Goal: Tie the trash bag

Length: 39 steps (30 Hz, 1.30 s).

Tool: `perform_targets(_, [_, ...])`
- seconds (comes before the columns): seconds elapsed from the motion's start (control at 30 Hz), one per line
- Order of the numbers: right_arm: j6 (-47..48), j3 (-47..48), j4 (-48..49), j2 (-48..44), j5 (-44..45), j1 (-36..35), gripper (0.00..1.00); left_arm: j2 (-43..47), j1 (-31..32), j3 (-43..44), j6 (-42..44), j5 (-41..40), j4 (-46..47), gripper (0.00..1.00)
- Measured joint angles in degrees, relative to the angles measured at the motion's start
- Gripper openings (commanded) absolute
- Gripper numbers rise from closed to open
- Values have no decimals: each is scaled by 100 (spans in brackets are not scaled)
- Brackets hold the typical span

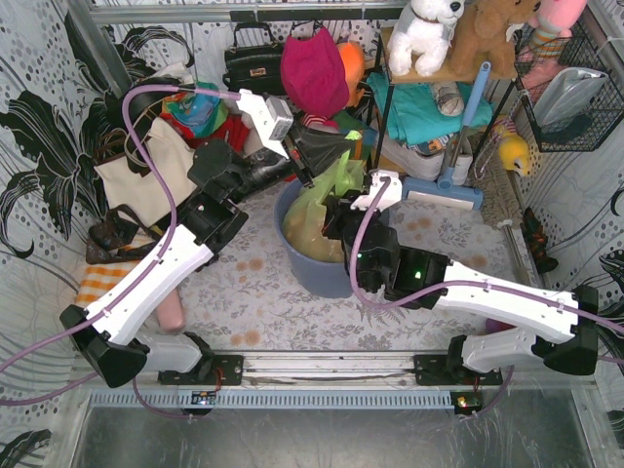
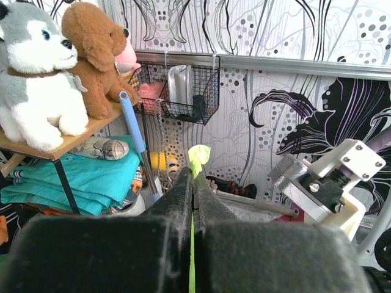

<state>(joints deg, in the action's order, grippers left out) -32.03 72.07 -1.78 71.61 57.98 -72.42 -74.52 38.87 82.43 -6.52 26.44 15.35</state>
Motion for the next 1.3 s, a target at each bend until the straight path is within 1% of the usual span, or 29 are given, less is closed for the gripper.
perform_targets(0.27, [278,-527,850,-37,422,96,0,48,-4,-66,-2,33,-46,0])
perform_targets(0.5, [452,-693,1646,13,304,531,0,68,-4,-94,-2,111,-81,0])
perform_targets(0.63, [645,-813,2247,109,120,599,0,72,-4,-101,-2,168,-85,0])
perform_targets(0.83, [966,-824,2992,431,109,684,0,127,-4,-190,-4,214,-98,0])
perform_targets(1.03, [1655,-1025,4048,680,409,717,0,188,-4,-269,-2,256,-129,0])
perform_targets(1.2, [2638,-1414,5447,800,791,732,0,289,-4,-293,0,271,-216,0])
perform_targets(1.23, [2861,-1451,5727,841,844,739,0,315,-4,-308,0,271,-219,1])
perform_targets(1.3, [3287,-1504,6286,931,922,750,0,365,-4,-345,0,269,-232,18])
